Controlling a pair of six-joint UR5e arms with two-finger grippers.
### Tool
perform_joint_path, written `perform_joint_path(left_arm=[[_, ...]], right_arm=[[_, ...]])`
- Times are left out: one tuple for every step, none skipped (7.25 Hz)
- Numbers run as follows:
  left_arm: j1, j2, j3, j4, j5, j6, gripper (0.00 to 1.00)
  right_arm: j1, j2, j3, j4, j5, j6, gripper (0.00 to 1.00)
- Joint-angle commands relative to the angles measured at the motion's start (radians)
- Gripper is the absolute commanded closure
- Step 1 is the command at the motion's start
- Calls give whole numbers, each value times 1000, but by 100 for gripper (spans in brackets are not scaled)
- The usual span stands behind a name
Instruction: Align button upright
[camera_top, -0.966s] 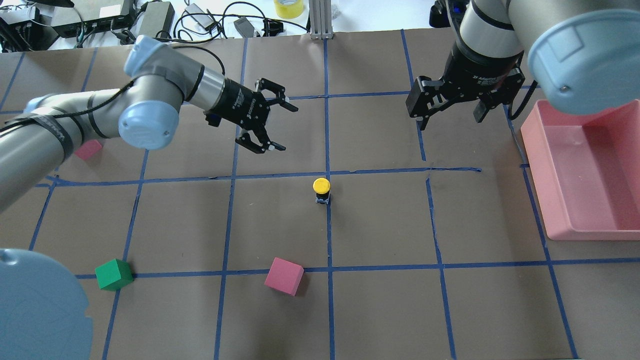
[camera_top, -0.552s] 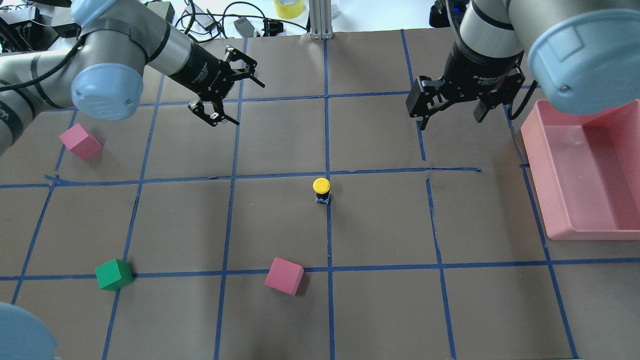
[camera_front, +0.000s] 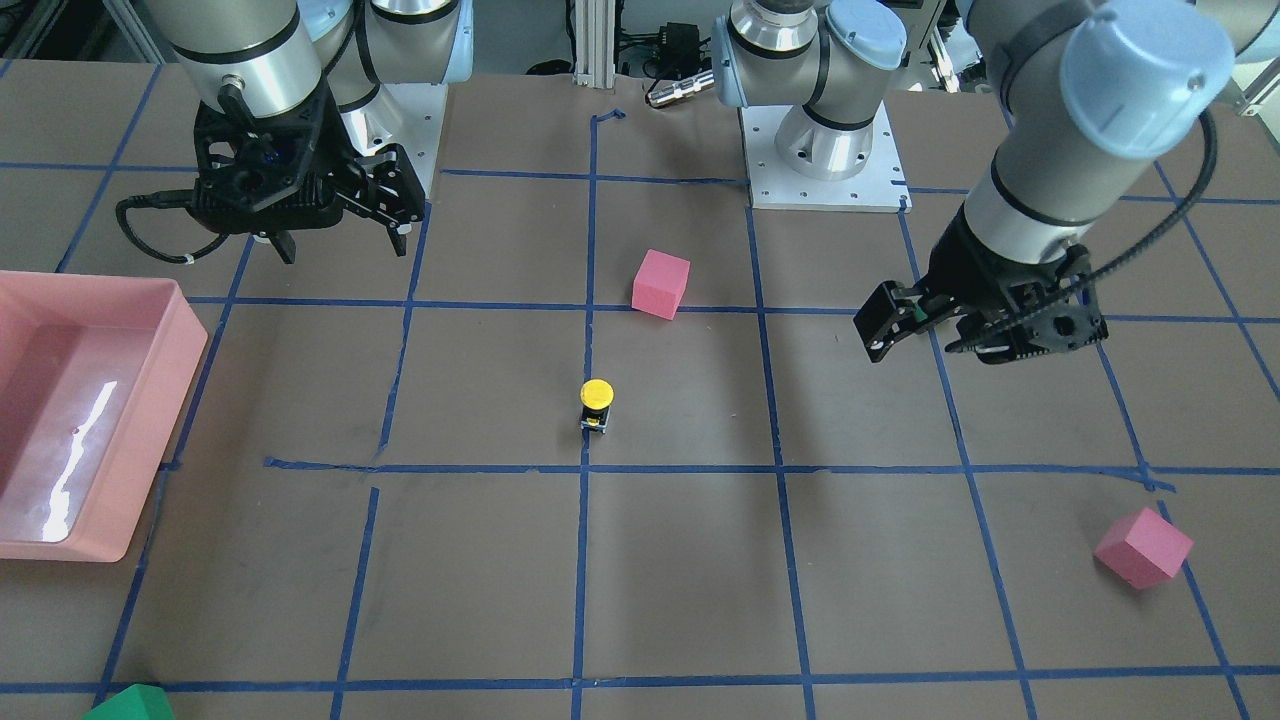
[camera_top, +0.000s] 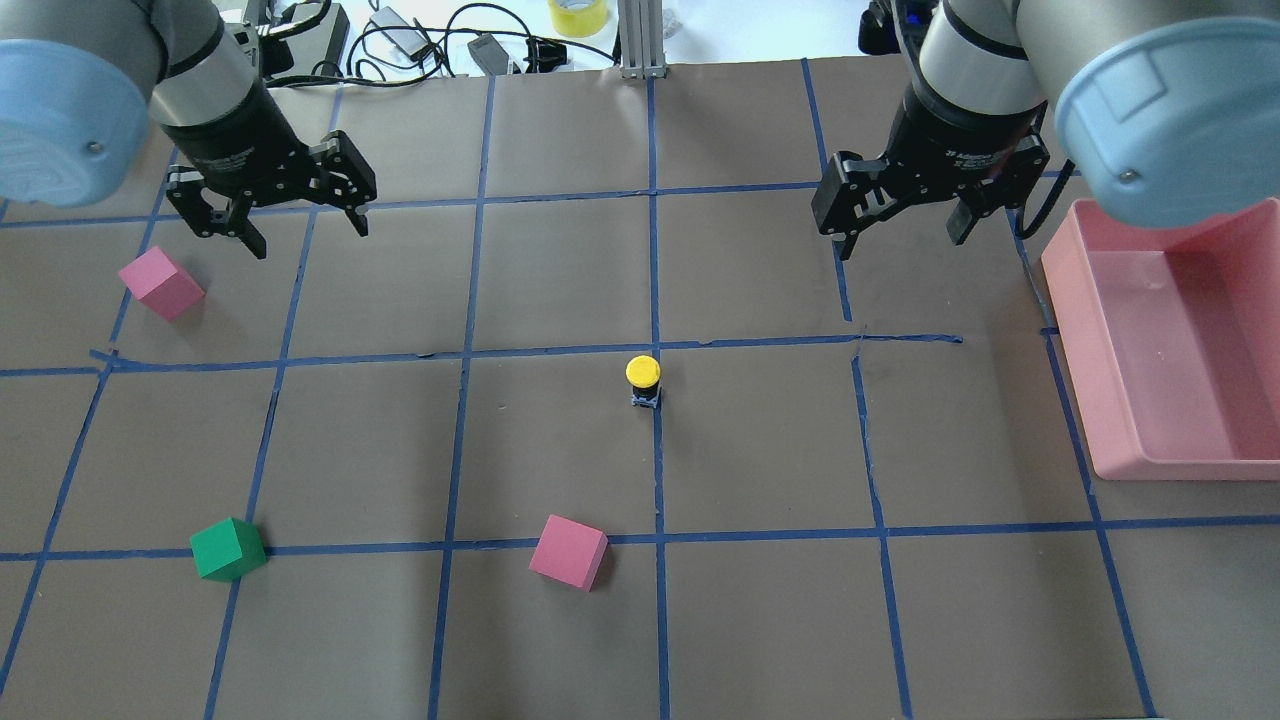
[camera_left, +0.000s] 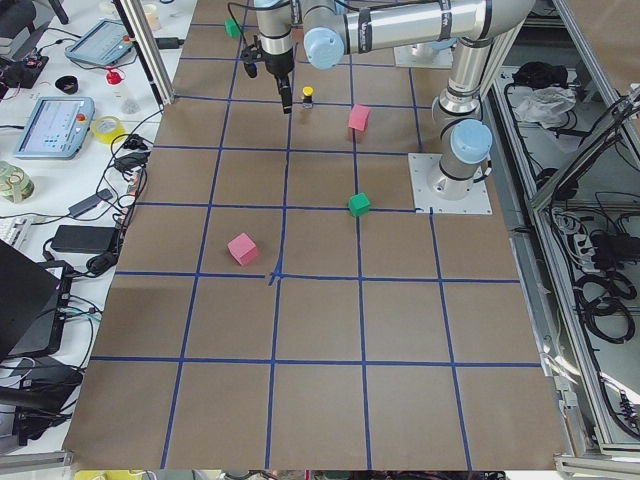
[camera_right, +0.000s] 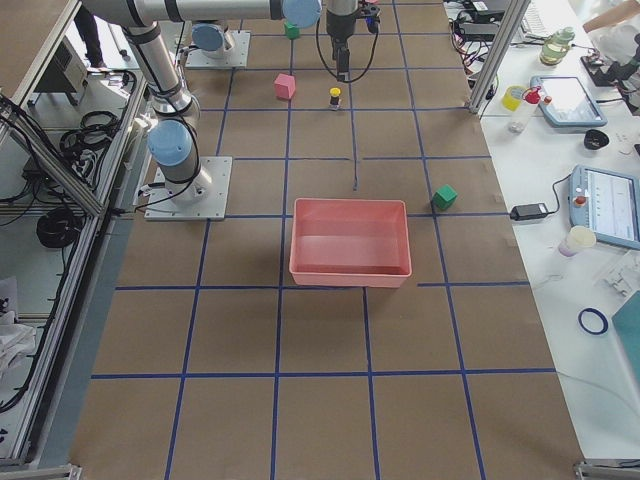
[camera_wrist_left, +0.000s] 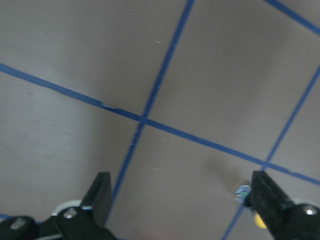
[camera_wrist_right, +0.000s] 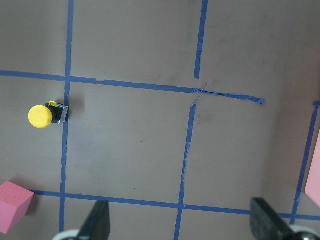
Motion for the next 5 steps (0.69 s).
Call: perform_joint_path(left_arm=[[-8,78,-7,-22,15,25,0],[-8,93,-9,-25,14,30,0],[-12,107,-10,-55,8,30,0],[-12,130,-9,-93,9,30,0],[-14,139,-9,-101,6,43,0]], right_arm=[[0,0,0,0,0,1,0],[0,0,0,0,-1,1,0],[0,0,0,0,0,1,0],[0,0,0,0,-1,1,0],[0,0,0,0,0,1,0]])
